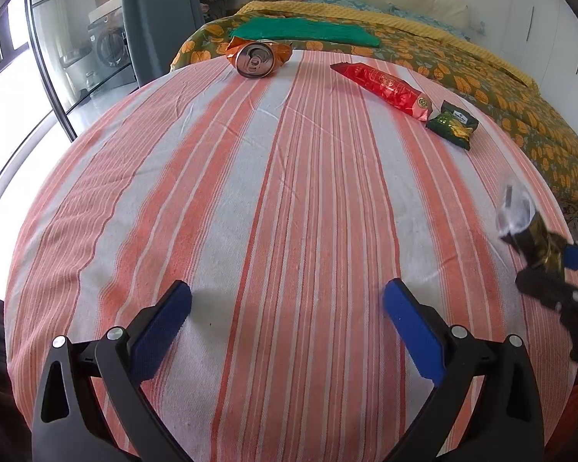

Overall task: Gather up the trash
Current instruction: 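Move the left tool toward the red candy wrapper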

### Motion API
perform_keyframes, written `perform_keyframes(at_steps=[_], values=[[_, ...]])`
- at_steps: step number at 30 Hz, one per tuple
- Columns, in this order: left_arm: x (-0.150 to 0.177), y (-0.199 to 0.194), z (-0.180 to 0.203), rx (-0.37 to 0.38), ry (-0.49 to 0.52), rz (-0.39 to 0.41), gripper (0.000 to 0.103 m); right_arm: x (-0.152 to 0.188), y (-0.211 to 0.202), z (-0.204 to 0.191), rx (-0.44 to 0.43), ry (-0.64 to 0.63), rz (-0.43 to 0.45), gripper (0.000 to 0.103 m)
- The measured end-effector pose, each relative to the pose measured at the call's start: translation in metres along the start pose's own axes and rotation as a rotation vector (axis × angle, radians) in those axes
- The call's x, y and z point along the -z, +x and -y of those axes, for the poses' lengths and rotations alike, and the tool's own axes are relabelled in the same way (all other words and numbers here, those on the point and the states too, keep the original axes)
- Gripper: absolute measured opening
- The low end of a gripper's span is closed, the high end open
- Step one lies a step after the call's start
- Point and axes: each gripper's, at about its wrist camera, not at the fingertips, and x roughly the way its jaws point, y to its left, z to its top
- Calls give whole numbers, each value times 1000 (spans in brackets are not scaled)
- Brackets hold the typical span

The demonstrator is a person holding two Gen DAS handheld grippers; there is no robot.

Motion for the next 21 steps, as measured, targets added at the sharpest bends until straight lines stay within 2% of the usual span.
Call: perform_keyframes(at_steps=[2, 6, 9, 15, 17, 21], values=[[0, 0, -1, 1, -3, 1, 98, 8, 0, -3, -4, 10, 29, 78], [1, -1, -2, 2, -8, 1, 98, 21, -1, 2, -35, 15, 49, 82], [1, 0, -2, 3, -9, 2, 98, 27, -3, -5, -43, -60, 58, 83], [-4, -4, -10, 43, -44, -4, 98, 30, 2, -15, 13, -107, 43, 86], [-14, -3, -12, 61, -75, -11, 98, 31, 2, -13, 4, -101, 45, 86], [-62, 0, -1, 95, -100, -18, 98, 32, 2, -12, -2, -100, 47, 87]])
